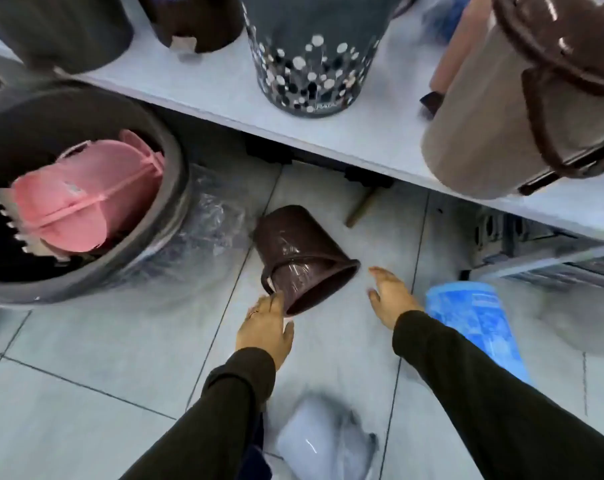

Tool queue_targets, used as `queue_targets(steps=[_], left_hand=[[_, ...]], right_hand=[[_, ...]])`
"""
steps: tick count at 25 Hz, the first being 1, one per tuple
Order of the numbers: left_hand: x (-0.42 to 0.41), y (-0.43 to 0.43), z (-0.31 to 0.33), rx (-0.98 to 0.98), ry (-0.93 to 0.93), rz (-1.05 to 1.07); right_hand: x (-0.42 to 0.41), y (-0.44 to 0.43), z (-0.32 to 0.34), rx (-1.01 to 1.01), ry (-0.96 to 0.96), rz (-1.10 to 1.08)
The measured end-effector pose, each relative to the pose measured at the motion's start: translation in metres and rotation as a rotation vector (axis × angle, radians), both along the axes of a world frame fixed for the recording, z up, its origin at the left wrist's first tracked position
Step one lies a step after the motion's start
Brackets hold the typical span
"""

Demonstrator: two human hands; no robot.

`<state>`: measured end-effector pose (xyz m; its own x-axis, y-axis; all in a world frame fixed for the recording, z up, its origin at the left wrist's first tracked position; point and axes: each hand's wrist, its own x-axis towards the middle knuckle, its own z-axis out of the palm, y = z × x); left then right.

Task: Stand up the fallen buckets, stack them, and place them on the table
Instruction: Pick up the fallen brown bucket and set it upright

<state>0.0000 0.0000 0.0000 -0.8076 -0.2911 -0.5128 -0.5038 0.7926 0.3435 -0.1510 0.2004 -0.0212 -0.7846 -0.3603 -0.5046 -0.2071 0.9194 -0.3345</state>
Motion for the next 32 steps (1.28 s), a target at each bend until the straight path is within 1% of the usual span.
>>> queue_targets(steps=[2,4,7,8,10,12,15,18,19,20,23,24,26,28,30,31,32], left_hand=[[-0.014,0.002,-0.052,0.078,0.017,0.108],[-0.033,0.004,-0.095,0.098,-0.001,0.144],[-0.051,0.009,-0.147,0.107,0.021,0.195],[-0.055,0.008,-0.155,0.117,0.025,0.212],[-0.061,0.003,-0.167,0.134,0.015,0.255],[-0.064,-0.004,-0.167,0.114,0.023,0.239],[-0.071,-0.028,-0.148,0.038,0.112,0.150],[-0.091,-0.060,-0.127,0.031,0.181,0.241],[-0.097,-0.070,-0.123,0.082,0.186,0.312],[-0.103,-0.079,-0.121,0.174,0.180,0.402],[-0.114,-0.093,-0.124,0.539,0.090,0.767],[-0.114,-0.095,-0.127,0.620,0.061,0.860],[-0.112,-0.099,-0.134,0.681,0.018,0.953],[-0.109,-0.107,-0.144,0.678,-0.020,0.969],[-0.111,-0.118,-0.149,0.627,-0.074,0.920],[-0.113,-0.121,-0.146,0.567,-0.108,0.866],[-0.115,-0.123,-0.139,0.456,-0.121,0.777]], right_hand=[[-0.022,-0.009,-0.041,0.003,0.008,-0.007],[-0.044,-0.020,-0.078,0.028,-0.001,0.002],[-0.052,-0.030,-0.123,0.049,-0.023,-0.022],[-0.051,-0.034,-0.131,0.036,-0.026,-0.042],[-0.049,-0.039,-0.139,-0.028,0.039,-0.107],[-0.048,-0.044,-0.135,-0.083,0.100,-0.140],[-0.057,-0.053,-0.119,-0.168,0.117,-0.162],[-0.074,-0.063,-0.101,-0.256,0.075,-0.237],[-0.077,-0.064,-0.097,-0.251,0.046,-0.253],[-0.078,-0.066,-0.095,-0.231,0.000,-0.275],[-0.068,-0.067,-0.102,-0.208,-0.100,-0.339],[-0.062,-0.068,-0.105,-0.214,-0.114,-0.346],[-0.050,-0.072,-0.112,-0.201,-0.087,-0.301],[-0.045,-0.077,-0.119,-0.156,-0.037,-0.255],[-0.045,-0.083,-0.123,-0.131,-0.026,-0.237],[-0.045,-0.084,-0.123,-0.123,-0.029,-0.238],[-0.044,-0.084,-0.122,-0.117,-0.025,-0.244]])
